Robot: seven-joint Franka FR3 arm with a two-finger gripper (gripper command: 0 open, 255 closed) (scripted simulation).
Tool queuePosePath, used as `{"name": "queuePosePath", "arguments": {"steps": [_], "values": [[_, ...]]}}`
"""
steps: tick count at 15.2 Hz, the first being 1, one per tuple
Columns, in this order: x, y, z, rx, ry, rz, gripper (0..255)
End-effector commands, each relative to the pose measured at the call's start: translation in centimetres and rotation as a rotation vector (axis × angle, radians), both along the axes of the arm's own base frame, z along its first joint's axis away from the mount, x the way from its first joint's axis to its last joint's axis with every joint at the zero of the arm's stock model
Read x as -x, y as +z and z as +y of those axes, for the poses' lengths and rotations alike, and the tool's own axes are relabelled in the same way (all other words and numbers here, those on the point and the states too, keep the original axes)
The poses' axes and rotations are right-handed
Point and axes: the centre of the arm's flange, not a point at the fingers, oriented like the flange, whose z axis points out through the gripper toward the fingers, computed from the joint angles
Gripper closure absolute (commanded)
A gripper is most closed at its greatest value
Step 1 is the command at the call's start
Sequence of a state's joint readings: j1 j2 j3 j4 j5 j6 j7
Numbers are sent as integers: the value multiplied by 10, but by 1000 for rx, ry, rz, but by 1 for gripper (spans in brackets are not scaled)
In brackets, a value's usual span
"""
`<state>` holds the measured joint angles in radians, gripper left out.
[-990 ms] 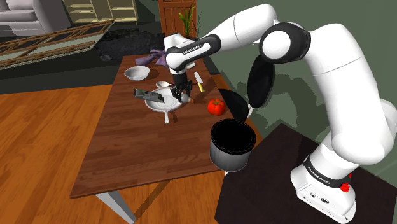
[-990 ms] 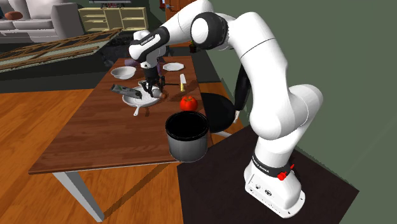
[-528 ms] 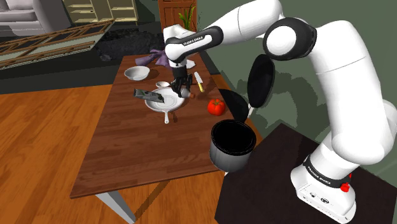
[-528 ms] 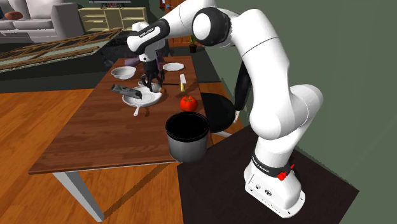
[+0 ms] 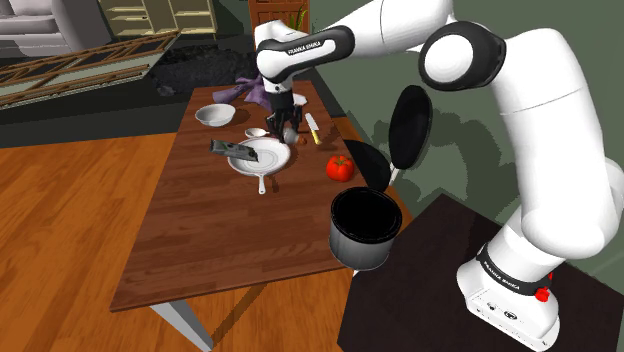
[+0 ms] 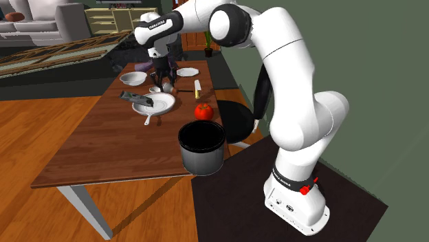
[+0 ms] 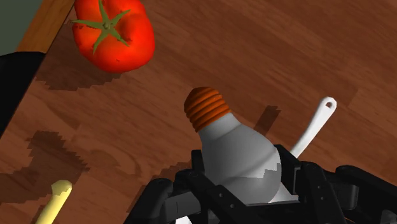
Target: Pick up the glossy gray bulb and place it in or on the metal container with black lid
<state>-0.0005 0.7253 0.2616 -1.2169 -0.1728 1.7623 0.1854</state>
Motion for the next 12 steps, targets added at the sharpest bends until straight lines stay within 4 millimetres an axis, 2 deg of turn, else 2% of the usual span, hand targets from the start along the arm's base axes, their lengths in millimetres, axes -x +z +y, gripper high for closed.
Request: {"name": "queuePosePath", "arguments": {"steps": [1, 10, 12], "values": [[0, 11, 1, 0, 0, 0, 255], [0, 54, 1, 0, 0, 0, 255], [26, 55, 3, 0, 0, 0, 255]]}}
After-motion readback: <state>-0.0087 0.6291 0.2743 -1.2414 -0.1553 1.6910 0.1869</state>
